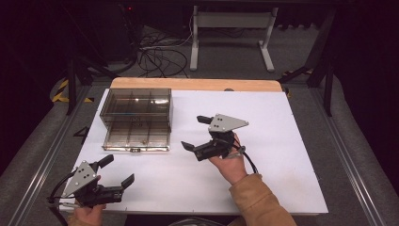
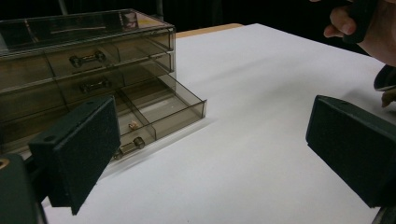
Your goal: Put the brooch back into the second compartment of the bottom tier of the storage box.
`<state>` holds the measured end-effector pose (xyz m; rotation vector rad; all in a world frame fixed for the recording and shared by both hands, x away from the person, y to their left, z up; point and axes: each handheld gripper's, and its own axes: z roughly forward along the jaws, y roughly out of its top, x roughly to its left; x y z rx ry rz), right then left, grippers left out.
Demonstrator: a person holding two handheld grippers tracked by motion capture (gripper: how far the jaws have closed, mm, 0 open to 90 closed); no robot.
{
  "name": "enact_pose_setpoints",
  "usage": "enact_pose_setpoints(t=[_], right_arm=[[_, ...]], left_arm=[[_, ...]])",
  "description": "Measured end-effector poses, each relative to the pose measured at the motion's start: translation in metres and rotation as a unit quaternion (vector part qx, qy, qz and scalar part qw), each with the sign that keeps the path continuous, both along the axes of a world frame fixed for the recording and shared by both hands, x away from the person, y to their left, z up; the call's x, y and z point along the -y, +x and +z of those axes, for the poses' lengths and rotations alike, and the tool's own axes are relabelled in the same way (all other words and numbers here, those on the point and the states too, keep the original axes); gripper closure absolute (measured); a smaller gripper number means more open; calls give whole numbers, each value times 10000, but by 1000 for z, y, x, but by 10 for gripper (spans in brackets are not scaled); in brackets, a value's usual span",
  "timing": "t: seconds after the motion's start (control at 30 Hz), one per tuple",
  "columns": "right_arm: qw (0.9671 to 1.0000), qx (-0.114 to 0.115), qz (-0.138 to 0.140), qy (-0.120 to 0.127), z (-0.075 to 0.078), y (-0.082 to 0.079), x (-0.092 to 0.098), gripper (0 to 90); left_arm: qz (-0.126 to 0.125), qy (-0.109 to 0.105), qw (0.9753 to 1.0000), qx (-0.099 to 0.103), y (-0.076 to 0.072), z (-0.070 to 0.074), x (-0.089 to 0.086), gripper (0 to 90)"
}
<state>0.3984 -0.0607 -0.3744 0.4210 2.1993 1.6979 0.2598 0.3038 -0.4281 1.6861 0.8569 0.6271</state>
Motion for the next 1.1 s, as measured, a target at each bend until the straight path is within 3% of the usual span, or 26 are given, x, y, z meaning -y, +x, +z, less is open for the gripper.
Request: enact_pose_setpoints(t=[0.33,0.53,0.77,0.9,0.97,1.1], right_arm=[[9995,-65,-319,-12,-11,-11,44,31],[9982,-72,-600,13,-24,-27,78,20],[9941,-75,-1079,-3,-53,-53,132,9],[9896,-349,-1396,1,-72,-65,161,9],[9879,-493,-1467,53,-79,-69,170,9],[9864,-524,-1557,48,-82,-70,178,9]], left_arm=[[5,4,10000,2,0,0,0,39],[-12,28,10000,9,0,0,1,39],[-38,118,9999,16,1,0,3,39],[-48,148,9999,33,2,0,4,39],[-63,163,9998,16,3,0,4,39],[-88,174,9998,-23,4,-1,4,39]])
